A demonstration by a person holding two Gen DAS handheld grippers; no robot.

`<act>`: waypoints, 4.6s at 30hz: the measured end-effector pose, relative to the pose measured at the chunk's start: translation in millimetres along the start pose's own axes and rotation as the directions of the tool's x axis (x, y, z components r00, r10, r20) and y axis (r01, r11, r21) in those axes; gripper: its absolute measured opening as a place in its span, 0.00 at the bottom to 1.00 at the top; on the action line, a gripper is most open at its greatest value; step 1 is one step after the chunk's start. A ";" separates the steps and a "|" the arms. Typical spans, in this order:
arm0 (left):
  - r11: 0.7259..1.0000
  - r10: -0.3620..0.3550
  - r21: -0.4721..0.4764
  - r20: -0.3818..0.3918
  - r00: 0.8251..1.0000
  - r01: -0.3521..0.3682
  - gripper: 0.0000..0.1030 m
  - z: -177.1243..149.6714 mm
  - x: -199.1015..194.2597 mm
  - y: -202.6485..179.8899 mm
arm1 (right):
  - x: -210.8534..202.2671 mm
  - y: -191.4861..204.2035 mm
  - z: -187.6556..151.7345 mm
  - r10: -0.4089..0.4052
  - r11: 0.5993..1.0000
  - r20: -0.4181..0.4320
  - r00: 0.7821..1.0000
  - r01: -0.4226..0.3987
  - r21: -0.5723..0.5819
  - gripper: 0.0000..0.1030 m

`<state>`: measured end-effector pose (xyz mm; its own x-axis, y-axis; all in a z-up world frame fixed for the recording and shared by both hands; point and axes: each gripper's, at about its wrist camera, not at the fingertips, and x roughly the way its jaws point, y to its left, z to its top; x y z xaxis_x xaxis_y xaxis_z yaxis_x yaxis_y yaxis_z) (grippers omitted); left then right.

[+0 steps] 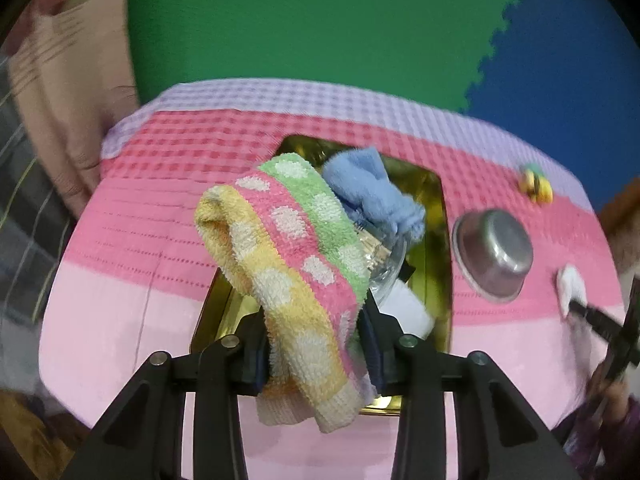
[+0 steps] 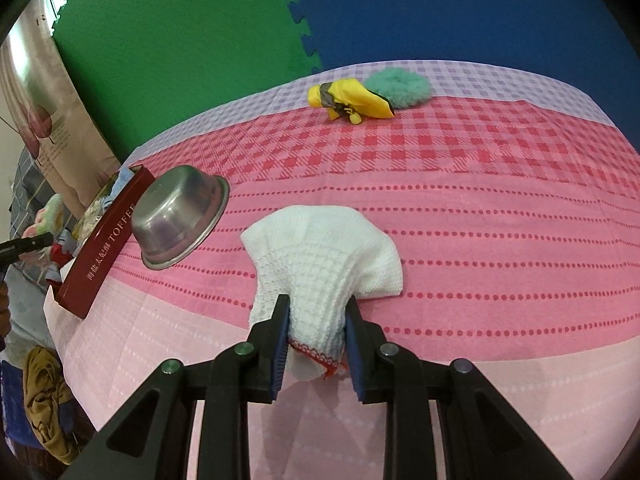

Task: Organize soft objects
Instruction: 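Lower the striped towel into the tin with the left tool and release, then carry the white knit glove into the tin with the right tool and release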

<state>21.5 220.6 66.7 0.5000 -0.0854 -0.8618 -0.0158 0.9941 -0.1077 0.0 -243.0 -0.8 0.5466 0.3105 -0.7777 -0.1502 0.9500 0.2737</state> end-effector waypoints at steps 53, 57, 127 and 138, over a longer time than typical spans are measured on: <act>0.953 0.207 -0.275 0.303 0.930 -0.123 0.90 -126.0 -89.6 -64.3 | -16.9 28.4 25.6 0.052 0.997 -0.016 0.999 -0.052 -0.051 0.25; 0.937 0.199 -0.332 0.261 0.945 -0.106 0.90 -130.0 -81.4 -50.5 | -32.9 63.7 56.1 0.142 0.987 0.016 0.990 -0.140 -0.083 0.25; 0.932 0.248 -0.279 0.029 0.968 -0.230 0.93 -128.7 -37.1 -39.7 | 179.1 334.1 118.7 0.224 0.937 -0.339 0.914 -0.298 -0.182 0.34; 0.934 0.229 -0.282 -0.003 0.974 -0.220 0.93 -130.3 -31.5 -39.0 | 119.3 289.4 99.8 0.309 0.934 -0.249 0.918 -0.342 -0.104 0.35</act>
<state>-106.5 175.7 33.5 0.4805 0.1439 -0.8651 -0.3687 0.9282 -0.0503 104.0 65.6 42.2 0.2501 0.5866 -0.7703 -0.4130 0.7842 0.4630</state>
